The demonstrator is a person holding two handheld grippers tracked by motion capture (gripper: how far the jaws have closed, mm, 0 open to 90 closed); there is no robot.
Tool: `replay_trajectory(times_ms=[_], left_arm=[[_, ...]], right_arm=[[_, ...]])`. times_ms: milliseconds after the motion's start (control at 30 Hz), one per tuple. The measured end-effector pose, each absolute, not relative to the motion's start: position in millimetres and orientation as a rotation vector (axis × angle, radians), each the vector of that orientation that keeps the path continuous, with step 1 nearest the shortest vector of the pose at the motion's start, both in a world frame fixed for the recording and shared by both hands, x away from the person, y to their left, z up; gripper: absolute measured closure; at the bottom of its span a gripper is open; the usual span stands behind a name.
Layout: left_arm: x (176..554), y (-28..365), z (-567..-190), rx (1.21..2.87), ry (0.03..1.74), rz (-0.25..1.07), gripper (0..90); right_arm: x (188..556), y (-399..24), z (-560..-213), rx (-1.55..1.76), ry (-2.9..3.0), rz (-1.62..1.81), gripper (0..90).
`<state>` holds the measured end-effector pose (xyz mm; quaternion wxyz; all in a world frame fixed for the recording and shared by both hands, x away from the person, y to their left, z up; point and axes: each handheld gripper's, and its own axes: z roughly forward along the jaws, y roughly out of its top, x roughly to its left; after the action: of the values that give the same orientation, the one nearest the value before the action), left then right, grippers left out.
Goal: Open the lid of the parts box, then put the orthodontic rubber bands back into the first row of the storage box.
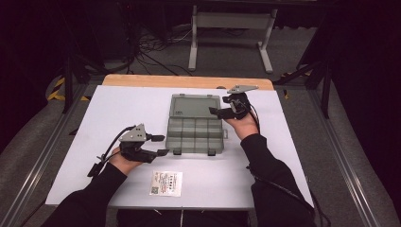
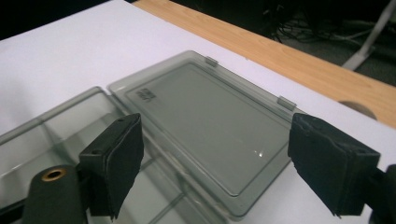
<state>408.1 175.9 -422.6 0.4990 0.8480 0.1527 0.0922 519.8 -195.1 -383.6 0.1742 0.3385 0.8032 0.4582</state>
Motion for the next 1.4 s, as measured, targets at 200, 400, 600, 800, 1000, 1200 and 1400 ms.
replay_trajectory(times_ms=[200, 400, 600, 800, 1000, 1200, 1400], left_arm=[[404, 189, -416, 2.03, 0.4, 0.246, 31.5], [401, 200, -414, 2.013, 0.431, 0.283, 26.4], [398, 210, -412, 2.004, 0.447, 0.305, 25.2], [394, 221, -411, 1.992, 0.454, 0.33, 24.7], [390, 230, -410, 1.982, 0.468, 0.344, 23.3], [386, 237, -411, 1.981, 0.473, 0.36, 22.1], [383, 246, -412, 1.969, 0.493, 0.375, 21.7]], right_arm=[[493, -189, -367, 0.838, 2.3, 1.289, 17.5], [479, -185, -359, 0.791, 2.296, 1.309, 16.3], [465, -176, -355, 0.737, 2.314, 1.319, 15.6], [453, -168, -351, 0.694, 2.329, 1.333, 15.2], [440, -158, -349, 0.637, 2.349, 1.355, 13.4], [427, -148, -348, 0.589, 2.373, 1.38, 11.1], [411, -135, -345, 0.527, 2.403, 1.401, 9.1]])
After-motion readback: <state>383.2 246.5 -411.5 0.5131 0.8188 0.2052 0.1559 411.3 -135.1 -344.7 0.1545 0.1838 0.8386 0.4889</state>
